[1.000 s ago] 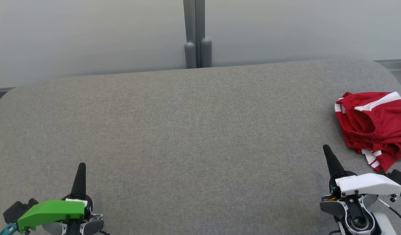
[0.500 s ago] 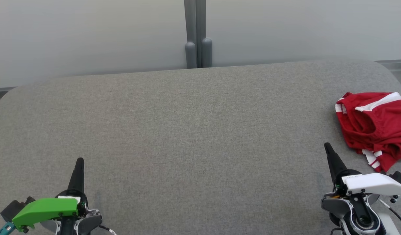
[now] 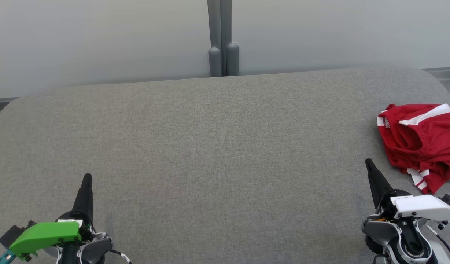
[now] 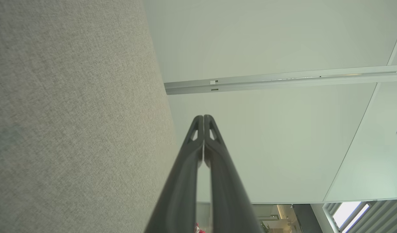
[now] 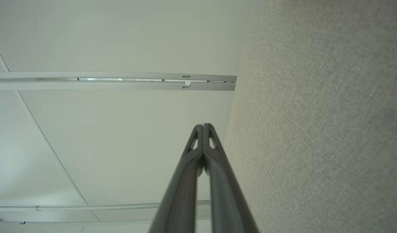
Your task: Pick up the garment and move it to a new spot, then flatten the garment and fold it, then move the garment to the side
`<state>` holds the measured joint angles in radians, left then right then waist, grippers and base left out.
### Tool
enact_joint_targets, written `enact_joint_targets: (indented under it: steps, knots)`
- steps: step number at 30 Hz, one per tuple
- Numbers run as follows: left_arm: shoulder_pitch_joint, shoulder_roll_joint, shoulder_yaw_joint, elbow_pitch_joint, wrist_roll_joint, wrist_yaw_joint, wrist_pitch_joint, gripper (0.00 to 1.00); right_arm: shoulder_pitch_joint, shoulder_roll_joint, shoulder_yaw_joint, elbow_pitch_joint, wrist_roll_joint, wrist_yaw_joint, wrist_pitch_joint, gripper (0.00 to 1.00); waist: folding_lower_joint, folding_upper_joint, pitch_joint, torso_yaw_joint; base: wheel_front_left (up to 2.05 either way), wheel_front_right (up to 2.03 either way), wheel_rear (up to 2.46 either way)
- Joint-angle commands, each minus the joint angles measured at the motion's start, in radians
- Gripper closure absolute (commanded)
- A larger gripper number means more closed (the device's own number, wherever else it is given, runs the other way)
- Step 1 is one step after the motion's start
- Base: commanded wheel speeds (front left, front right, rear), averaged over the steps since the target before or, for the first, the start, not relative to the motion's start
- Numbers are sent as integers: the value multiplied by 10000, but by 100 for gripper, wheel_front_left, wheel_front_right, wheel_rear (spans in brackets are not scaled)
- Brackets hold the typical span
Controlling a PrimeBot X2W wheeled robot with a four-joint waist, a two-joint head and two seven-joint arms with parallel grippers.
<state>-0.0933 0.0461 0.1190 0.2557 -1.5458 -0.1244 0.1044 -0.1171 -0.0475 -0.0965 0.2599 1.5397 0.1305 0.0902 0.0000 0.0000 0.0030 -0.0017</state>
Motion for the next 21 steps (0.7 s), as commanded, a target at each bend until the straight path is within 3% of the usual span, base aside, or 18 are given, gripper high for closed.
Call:
enact_joint_targets:
  steps: [1, 9, 21]
  knots:
    - [-178, 69, 38, -90, -152, -74, 64, 100, 77, -45, -35, -85, 211, 4, 70, 100, 0, 0, 0, 2, 0, 0, 0]
    - [-192, 71, 89, -176, -706, -97, 194, 100, 115, -48, -78, -180, 792, 4, 209, 100, 0, 0, -1, 16, 0, 0, 0]
    - [-184, 72, 85, -172, -673, -98, 193, 100, 111, -49, -75, -170, 775, 4, 205, 100, 0, 0, -1, 17, 0, 0, 0]
